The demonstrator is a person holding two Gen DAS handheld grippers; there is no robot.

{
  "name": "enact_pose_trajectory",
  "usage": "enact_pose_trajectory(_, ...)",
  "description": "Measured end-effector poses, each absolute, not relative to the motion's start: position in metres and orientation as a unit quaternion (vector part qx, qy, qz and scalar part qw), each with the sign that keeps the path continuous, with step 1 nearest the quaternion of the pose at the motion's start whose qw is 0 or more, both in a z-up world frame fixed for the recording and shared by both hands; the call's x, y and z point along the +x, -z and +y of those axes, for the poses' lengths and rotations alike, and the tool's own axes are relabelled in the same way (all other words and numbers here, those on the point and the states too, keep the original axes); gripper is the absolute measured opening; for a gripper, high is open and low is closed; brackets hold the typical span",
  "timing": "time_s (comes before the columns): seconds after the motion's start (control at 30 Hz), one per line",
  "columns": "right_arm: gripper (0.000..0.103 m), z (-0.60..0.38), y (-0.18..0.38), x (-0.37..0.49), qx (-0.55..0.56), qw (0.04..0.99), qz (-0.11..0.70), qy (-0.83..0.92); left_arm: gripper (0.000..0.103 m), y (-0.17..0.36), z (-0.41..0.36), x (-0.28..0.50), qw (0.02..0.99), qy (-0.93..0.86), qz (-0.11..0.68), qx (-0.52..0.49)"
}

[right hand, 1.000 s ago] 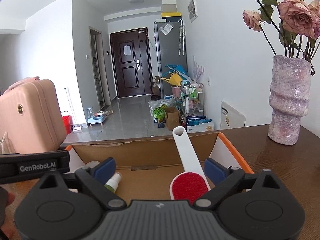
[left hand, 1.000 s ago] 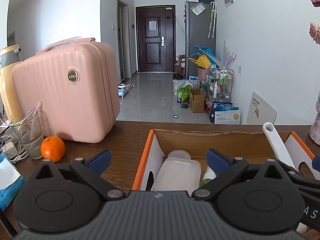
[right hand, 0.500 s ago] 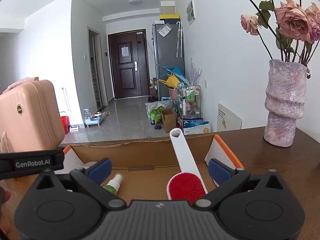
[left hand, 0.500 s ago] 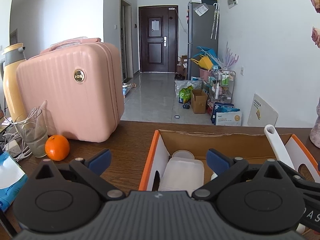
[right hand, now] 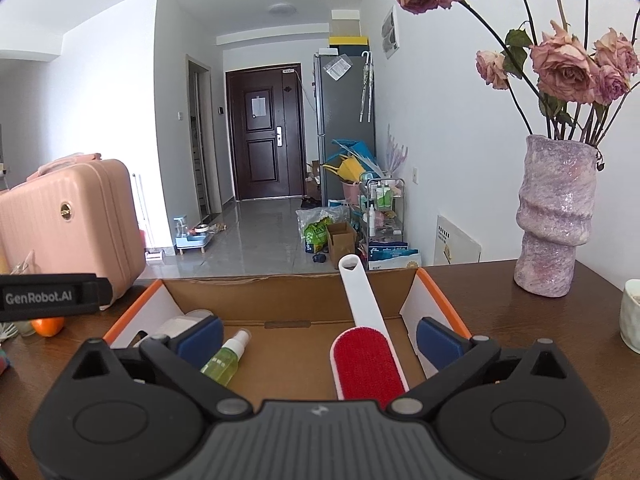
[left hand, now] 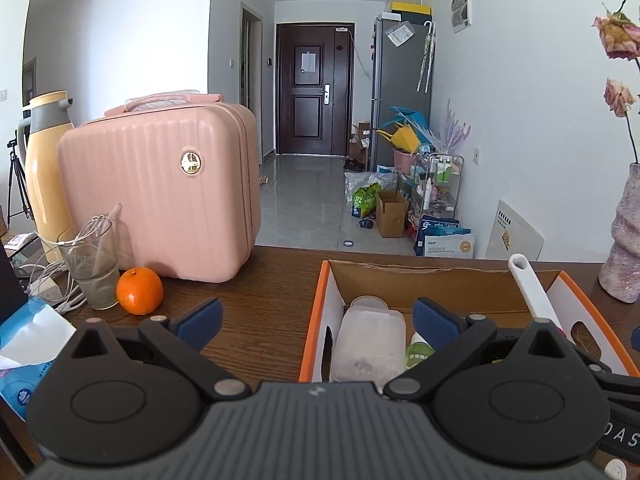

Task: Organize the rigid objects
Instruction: 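Withdraw both open tools from the cardboard box back over the table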

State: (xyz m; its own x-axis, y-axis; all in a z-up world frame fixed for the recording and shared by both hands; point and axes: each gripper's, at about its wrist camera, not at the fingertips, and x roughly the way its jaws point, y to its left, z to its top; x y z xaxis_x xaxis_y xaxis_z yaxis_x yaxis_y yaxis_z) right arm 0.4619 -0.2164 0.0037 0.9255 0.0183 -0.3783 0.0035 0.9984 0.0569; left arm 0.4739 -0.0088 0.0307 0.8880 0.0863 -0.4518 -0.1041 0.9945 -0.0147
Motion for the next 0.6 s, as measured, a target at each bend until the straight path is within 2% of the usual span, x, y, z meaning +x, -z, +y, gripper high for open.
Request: enact_pose_trajectory(0.6,0.103,-0.226,-0.005,0.39,0.023,0.983,0.182,-0.013,0.103,-0.03,-0.002,0.399,0.974,-0.035,0.224,-0.006)
